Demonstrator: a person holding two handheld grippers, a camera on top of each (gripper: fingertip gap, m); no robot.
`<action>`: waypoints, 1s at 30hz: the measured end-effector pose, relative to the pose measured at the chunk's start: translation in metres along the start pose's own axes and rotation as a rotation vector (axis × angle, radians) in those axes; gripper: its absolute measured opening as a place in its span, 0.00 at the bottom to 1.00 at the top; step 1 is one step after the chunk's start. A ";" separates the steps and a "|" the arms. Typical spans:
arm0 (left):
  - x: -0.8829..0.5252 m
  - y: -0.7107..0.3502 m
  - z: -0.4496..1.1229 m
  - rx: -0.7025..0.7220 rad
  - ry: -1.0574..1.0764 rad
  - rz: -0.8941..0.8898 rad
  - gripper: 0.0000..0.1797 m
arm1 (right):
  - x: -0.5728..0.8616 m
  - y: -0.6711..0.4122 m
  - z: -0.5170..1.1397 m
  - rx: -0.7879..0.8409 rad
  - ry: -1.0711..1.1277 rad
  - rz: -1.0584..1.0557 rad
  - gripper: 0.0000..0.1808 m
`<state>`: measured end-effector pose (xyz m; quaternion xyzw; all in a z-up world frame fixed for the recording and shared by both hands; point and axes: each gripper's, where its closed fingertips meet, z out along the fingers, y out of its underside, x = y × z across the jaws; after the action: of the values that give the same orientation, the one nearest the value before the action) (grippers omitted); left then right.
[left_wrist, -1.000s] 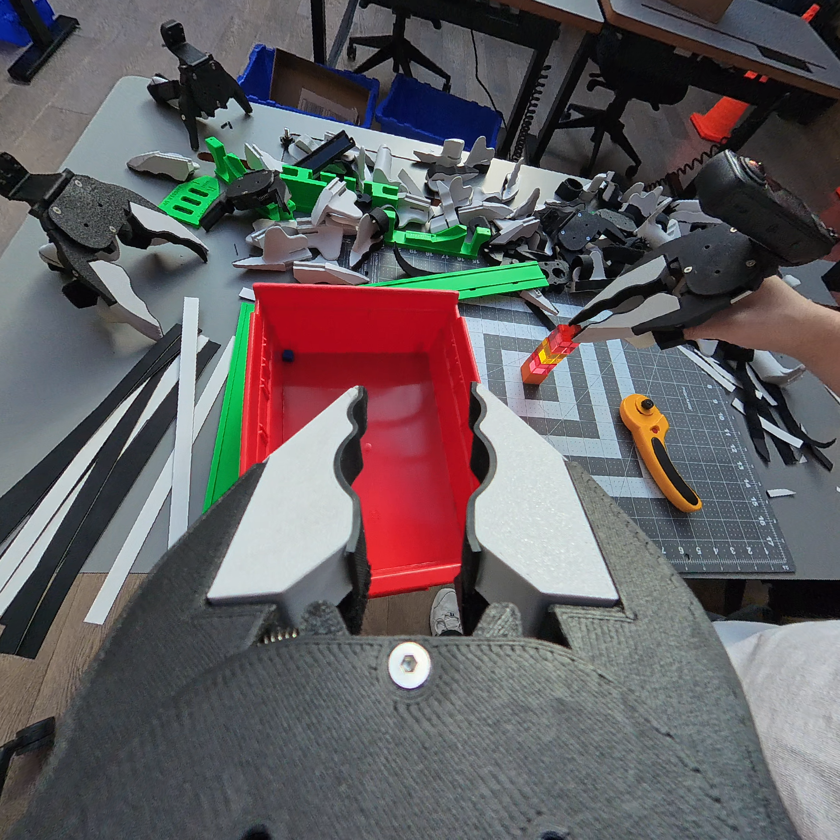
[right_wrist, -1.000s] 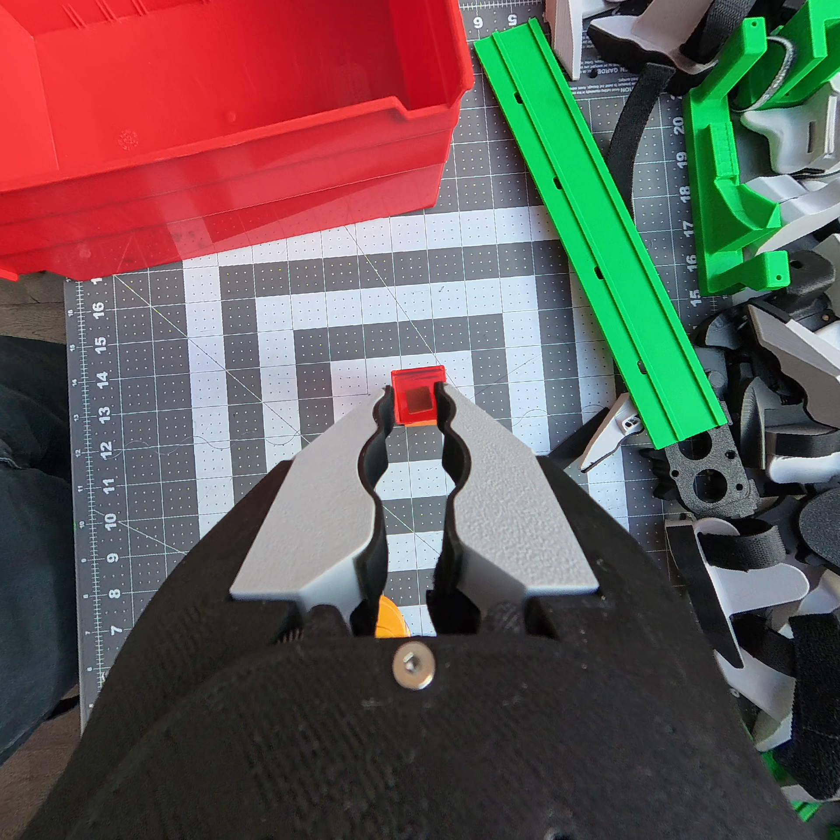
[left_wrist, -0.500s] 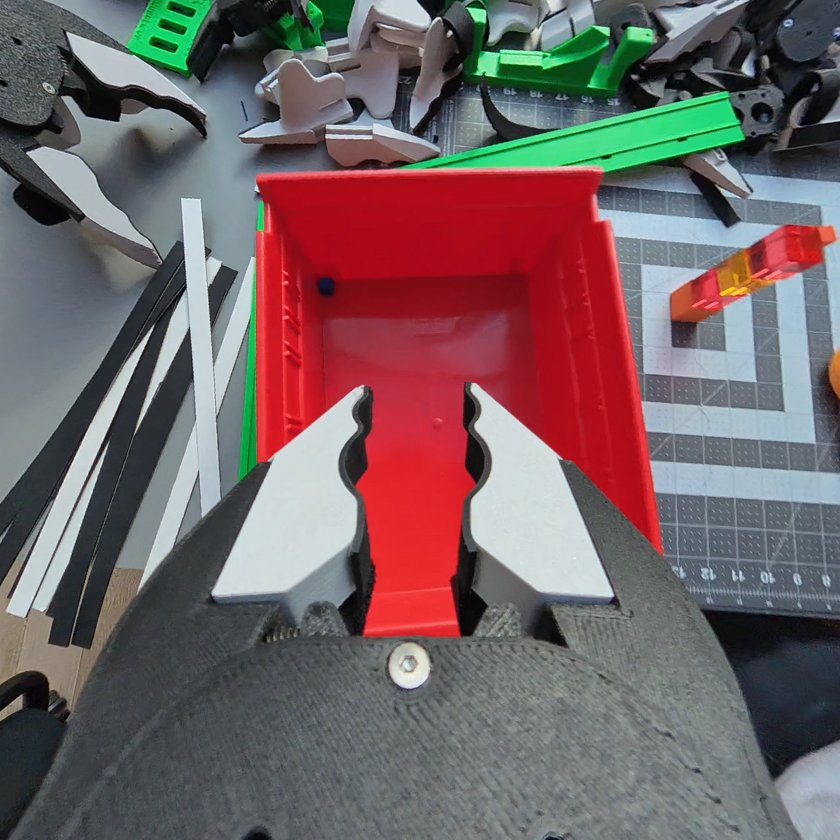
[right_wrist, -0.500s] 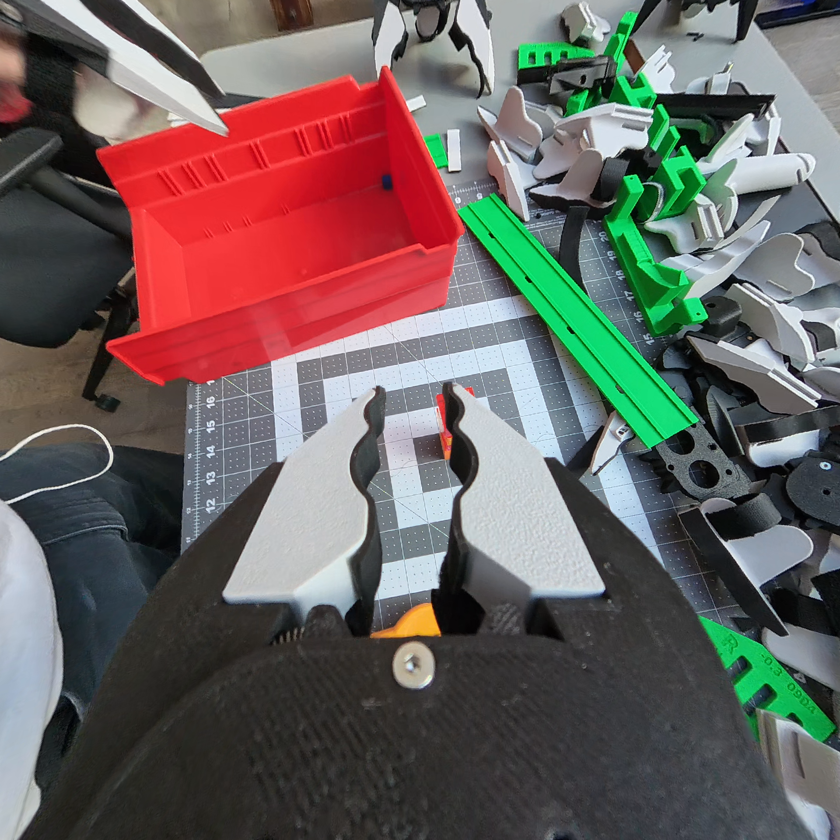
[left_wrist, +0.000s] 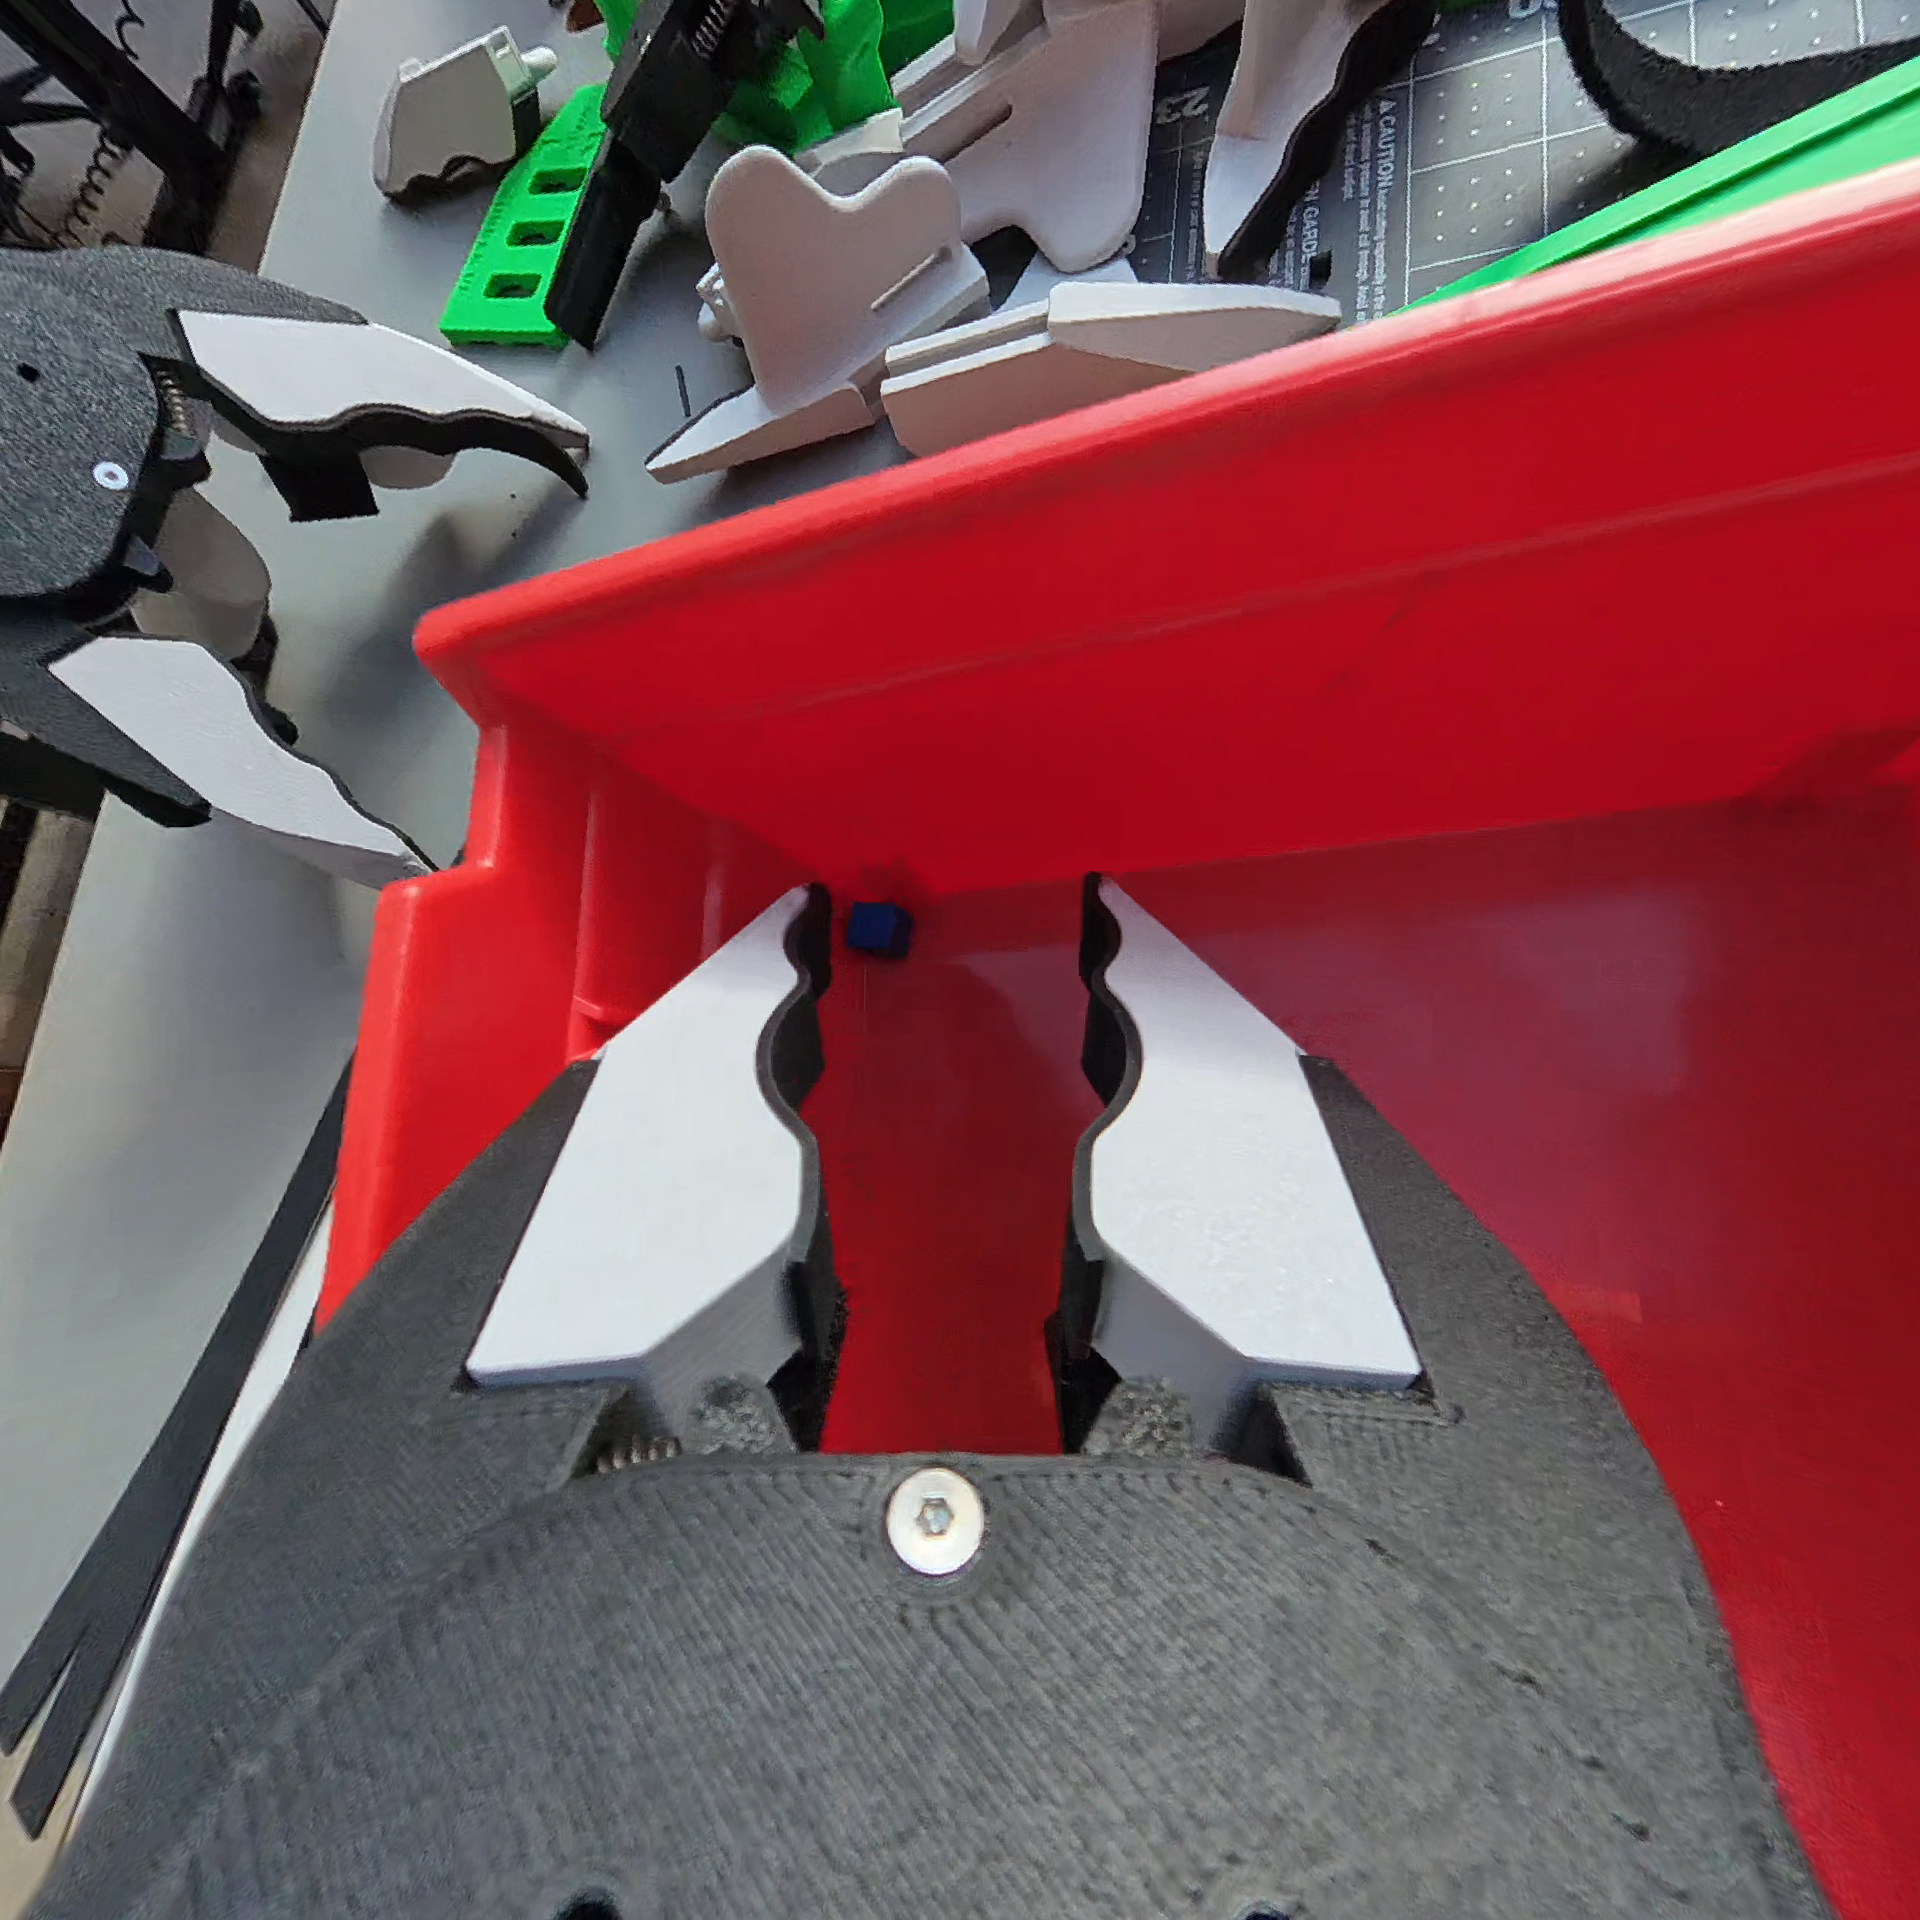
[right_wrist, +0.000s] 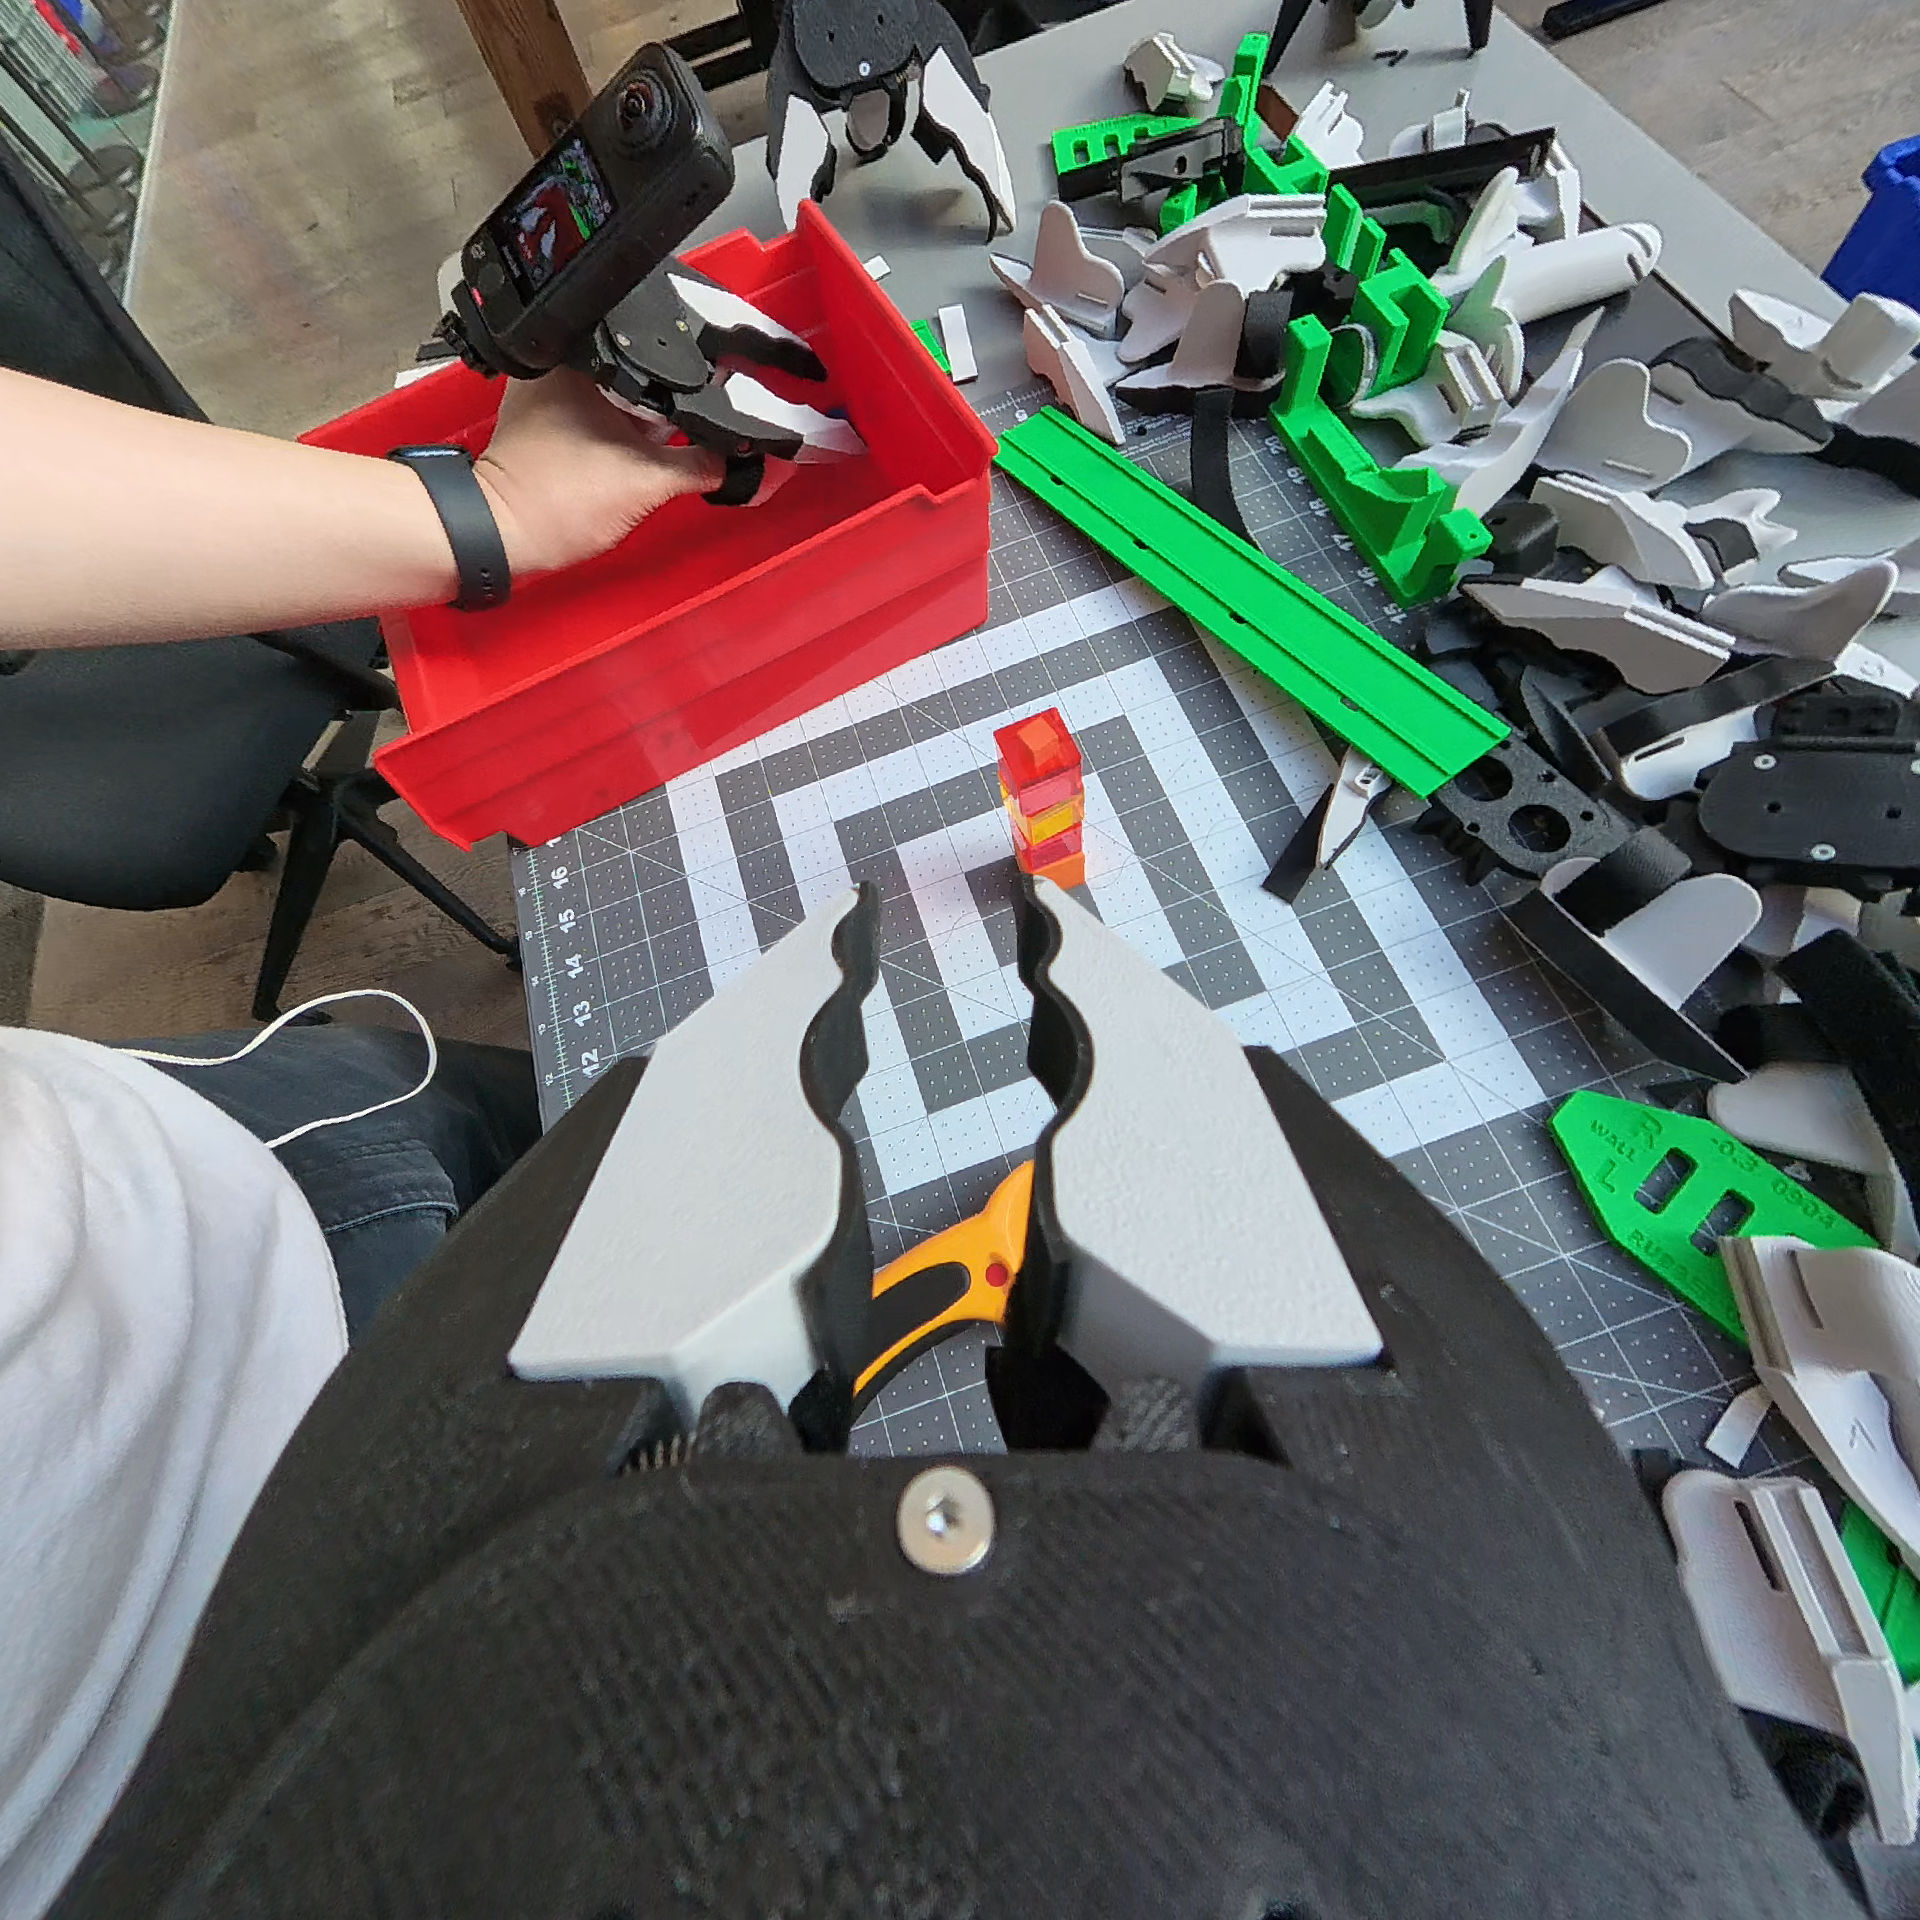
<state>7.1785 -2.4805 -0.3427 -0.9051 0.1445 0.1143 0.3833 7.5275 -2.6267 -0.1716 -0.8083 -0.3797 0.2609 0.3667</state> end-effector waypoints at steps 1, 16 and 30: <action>0.000 -0.002 0.003 0.011 -0.002 0.024 0.27 | 0.002 0.004 -0.003 0.003 0.002 0.021 0.14; -0.002 0.008 0.016 -0.091 -0.036 -0.039 0.27 | 0.000 0.008 0.000 0.038 -0.035 0.061 0.14; 0.002 0.010 0.017 -0.167 0.037 -0.143 0.28 | -0.002 0.012 -0.003 0.072 -0.037 0.088 0.14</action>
<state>7.1749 -2.4749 -0.3614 -0.9438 0.0765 0.0814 0.3110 7.5336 -2.6353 -0.1786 -0.8056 -0.3409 0.3049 0.3765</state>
